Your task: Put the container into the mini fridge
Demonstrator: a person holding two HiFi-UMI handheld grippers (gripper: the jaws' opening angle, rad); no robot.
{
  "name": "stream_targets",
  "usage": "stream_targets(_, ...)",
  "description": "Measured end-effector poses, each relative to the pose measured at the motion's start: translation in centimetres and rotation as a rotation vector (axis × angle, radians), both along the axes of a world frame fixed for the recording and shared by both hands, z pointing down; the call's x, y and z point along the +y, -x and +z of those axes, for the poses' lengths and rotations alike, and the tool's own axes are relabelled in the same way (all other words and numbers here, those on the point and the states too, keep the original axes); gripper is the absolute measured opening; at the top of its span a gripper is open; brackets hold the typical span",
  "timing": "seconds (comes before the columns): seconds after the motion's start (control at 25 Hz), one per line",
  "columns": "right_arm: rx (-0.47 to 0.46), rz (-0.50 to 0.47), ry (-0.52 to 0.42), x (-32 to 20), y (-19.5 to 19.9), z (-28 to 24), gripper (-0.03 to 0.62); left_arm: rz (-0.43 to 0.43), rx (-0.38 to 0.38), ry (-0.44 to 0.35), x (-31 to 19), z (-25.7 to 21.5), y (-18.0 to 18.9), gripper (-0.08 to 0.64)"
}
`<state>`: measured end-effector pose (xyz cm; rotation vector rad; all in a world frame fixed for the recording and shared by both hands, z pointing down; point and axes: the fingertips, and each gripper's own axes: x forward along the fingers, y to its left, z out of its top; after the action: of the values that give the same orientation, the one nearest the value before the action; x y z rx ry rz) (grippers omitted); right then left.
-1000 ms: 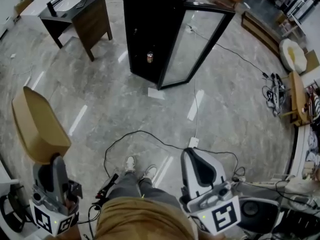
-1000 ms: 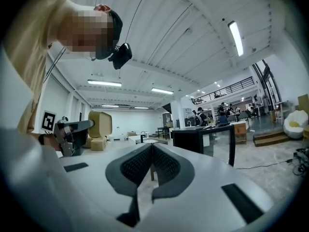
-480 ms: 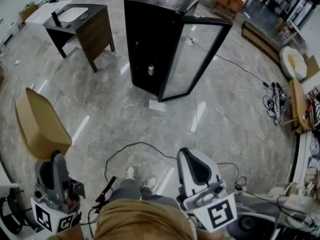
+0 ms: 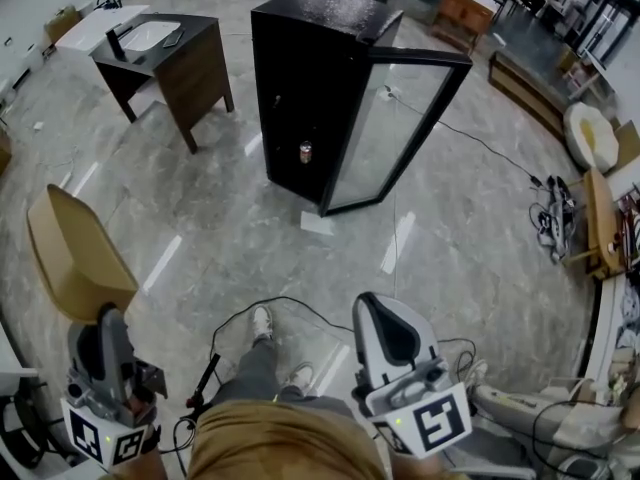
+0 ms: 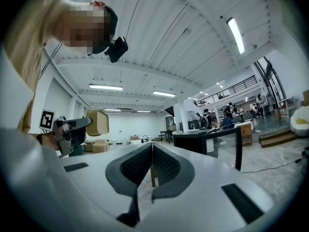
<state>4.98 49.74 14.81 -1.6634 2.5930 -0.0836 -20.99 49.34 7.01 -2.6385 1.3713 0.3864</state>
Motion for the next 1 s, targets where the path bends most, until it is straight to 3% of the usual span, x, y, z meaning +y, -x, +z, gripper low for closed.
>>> stream_targets(0.6, 0.030, 0.060, 0.001, -19.3, 4.0, -2.7, 0.002, 0.087, -0.010, 0.030, -21.1, -0.4, 3.3, 0.015)
stream_targets(1.0, 0.063, 0.139, 0.004, -25.4, 6.5, -3.0, 0.002, 0.180, 0.019, 0.021, -29.4, -0.1, 5.3, 0.015)
